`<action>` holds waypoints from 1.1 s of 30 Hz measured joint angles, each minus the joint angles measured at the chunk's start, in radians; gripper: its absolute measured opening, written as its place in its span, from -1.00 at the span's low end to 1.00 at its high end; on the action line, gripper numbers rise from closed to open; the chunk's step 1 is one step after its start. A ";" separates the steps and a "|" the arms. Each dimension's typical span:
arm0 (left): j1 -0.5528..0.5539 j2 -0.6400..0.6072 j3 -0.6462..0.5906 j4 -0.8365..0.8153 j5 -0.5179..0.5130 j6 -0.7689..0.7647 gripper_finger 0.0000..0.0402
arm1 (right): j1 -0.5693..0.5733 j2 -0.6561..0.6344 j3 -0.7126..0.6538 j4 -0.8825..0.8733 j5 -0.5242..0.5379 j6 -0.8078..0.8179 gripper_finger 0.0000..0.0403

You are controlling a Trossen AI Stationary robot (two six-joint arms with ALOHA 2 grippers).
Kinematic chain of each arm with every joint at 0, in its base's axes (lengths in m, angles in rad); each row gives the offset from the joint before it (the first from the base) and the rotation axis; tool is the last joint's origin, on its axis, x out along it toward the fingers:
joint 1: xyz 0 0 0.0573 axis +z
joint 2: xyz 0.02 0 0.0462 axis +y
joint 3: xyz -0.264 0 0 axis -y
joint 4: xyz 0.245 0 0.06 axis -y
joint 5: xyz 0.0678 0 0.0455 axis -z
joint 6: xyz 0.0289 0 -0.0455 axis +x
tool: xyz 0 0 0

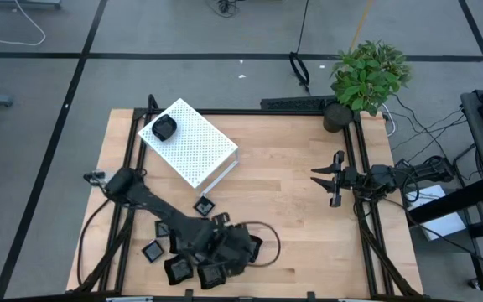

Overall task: Pick & Place Mini shaped plates
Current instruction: Put the black distorted square plate on the shelf

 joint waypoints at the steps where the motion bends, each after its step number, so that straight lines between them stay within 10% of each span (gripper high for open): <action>1: 0.011 0.013 0.000 -0.018 0.018 -0.042 -0.09 | 0.000 0.000 0.000 0.000 0.000 0.000 -0.49; 33: 0.092 0.168 -0.001 -0.039 0.021 -0.306 -0.07 | 0.000 0.000 0.000 0.000 0.000 0.000 -0.49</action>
